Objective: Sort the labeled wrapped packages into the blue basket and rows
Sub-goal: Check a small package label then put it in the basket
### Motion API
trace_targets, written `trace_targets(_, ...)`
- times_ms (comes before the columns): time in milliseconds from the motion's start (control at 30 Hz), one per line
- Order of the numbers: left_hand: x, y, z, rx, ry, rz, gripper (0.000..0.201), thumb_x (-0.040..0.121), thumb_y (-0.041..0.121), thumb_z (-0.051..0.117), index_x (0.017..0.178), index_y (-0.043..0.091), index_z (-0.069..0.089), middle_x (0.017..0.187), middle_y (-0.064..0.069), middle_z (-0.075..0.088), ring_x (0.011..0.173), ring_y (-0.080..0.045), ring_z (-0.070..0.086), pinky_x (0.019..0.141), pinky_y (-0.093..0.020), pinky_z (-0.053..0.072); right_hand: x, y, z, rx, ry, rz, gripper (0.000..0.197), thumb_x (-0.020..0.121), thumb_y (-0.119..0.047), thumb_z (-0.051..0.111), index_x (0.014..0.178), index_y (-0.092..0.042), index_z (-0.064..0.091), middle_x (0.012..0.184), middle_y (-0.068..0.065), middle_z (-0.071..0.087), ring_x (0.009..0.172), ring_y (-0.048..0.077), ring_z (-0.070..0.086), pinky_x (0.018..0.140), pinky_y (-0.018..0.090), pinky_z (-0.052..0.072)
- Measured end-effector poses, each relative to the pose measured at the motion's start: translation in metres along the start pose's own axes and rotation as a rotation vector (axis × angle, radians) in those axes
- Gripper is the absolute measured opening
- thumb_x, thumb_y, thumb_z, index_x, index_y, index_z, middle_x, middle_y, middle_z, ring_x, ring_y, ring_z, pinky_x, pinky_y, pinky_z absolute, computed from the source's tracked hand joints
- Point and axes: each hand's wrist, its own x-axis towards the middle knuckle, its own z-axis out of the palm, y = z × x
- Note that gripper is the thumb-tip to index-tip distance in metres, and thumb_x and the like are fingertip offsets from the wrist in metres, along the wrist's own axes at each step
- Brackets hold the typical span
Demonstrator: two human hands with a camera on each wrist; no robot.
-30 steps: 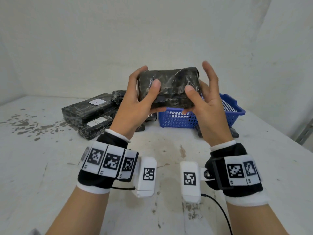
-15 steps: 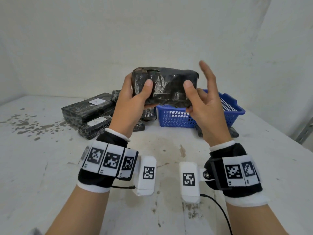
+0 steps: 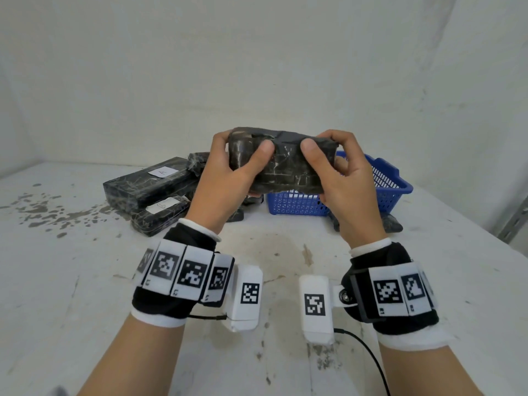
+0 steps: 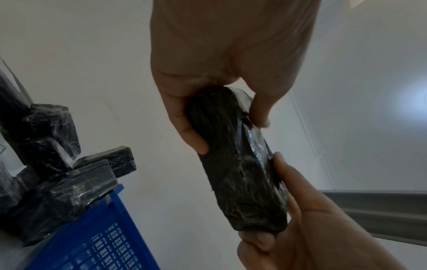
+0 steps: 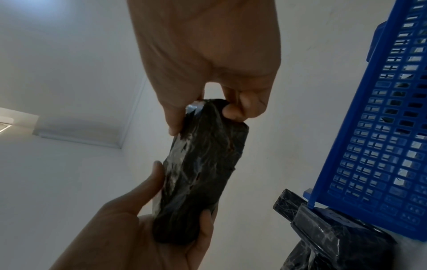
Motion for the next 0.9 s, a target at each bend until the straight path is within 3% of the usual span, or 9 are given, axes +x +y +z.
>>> trace_targets(100,-0.0014,0.0000,0.0014,0.038,-0.011,0.036,0.043,0.087,0.027,0.069,0.121,0.019,0.045,0.104,0.002,0.065,0.077,0.004,0.067,0.061,-0.017,0.054,0.0005,0.0024,0.0015,0.033,0.007,0.003,0.014,0.089,-0.032,0.073,0.096,-0.032,0.060,0.091,0.009,0.072,0.080,0.018,0.072,0.060,0.026,0.055)
trace_targets(233,-0.0024,0.0008,0.0019,0.061,-0.009,0.039,0.050,0.085,0.032,0.071,0.125,0.020,0.044,0.103,0.006,0.066,0.090,-0.003,0.068,0.085,-0.028,0.056,0.0008,0.0035,0.0012,0.030,-0.001,-0.018,0.021,0.088,-0.027,0.076,0.099,-0.031,0.058,0.097,0.012,0.071,0.086,0.021,0.073,0.067,0.030,0.058)
trace_targets(300,-0.0013,-0.0007,0.0008,0.064,0.004,0.065,0.048,0.087,0.028,0.070,0.126,0.020,0.044,0.105,0.002,0.067,0.094,-0.007,0.068,0.090,-0.034,0.056,0.0005,0.0042,0.0006,0.012,-0.031,-0.039,0.028,0.087,-0.023,0.077,0.105,-0.030,0.057,0.103,0.010,0.070,0.090,0.019,0.072,0.071,0.028,0.059)
trace_targets(400,-0.0002,-0.0015,-0.0005,0.063,0.025,0.066,0.043,0.090,0.045,0.063,0.125,0.025,0.048,0.112,0.003,0.067,0.102,-0.009,0.067,0.093,-0.039,0.054,-0.0011,0.0046,0.0011,-0.021,-0.055,-0.101,0.034,0.087,-0.016,0.077,0.111,-0.027,0.055,0.111,0.009,0.066,0.097,0.015,0.069,0.079,0.028,0.059)
trace_targets(500,-0.0006,0.0010,-0.0013,0.041,0.000,0.008,0.039,0.096,0.051,0.048,0.127,0.026,0.047,0.115,0.003,0.065,0.099,-0.011,0.068,0.074,-0.035,0.060,-0.0004,0.0053,0.0019,0.022,-0.076,-0.128,0.030,0.089,-0.016,0.074,0.109,-0.029,0.056,0.117,0.008,0.065,0.104,0.019,0.067,0.086,0.034,0.059)
trace_targets(600,-0.0008,0.0022,-0.0020,0.052,-0.027,-0.010,0.039,0.098,0.049,0.045,0.129,0.026,0.046,0.114,0.003,0.063,0.097,-0.015,0.067,0.057,-0.030,0.055,0.0008,0.0049,0.0004,0.029,-0.086,-0.148,0.023,0.092,-0.018,0.071,0.106,-0.030,0.058,0.113,0.006,0.065,0.102,0.022,0.066,0.087,0.037,0.058)
trace_targets(733,0.0006,0.0024,-0.0012,-0.060,-0.025,-0.025,0.029,0.100,0.039,0.047,0.122,0.021,0.049,0.103,0.001,0.065,0.086,-0.015,0.068,0.055,-0.033,0.053,0.0001,0.0016,-0.0008,0.039,-0.066,-0.119,0.013,0.097,-0.021,0.064,0.105,-0.030,0.058,0.106,0.005,0.062,0.085,0.011,0.061,0.067,0.017,0.049)
trace_targets(800,0.0020,0.0019,-0.0018,-0.140,-0.027,-0.037,0.025,0.100,0.030,0.050,0.121,0.017,0.051,0.100,0.001,0.066,0.083,-0.011,0.068,0.061,-0.035,0.055,0.0004,0.0026,-0.0009,0.052,-0.049,-0.106,0.024,0.098,-0.020,0.064,0.116,-0.032,0.053,0.111,0.013,0.065,0.087,0.013,0.065,0.068,0.019,0.052)
trace_targets(900,0.0036,0.0000,-0.0035,-0.149,-0.044,-0.036,0.031,0.098,0.034,0.052,0.122,0.014,0.054,0.109,-0.005,0.067,0.089,-0.011,0.068,0.065,-0.033,0.054,0.0010,0.0038,0.0002,0.084,-0.051,-0.061,0.030,0.098,-0.024,0.063,0.124,-0.033,0.051,0.118,0.017,0.066,0.102,0.021,0.070,0.083,0.032,0.059)
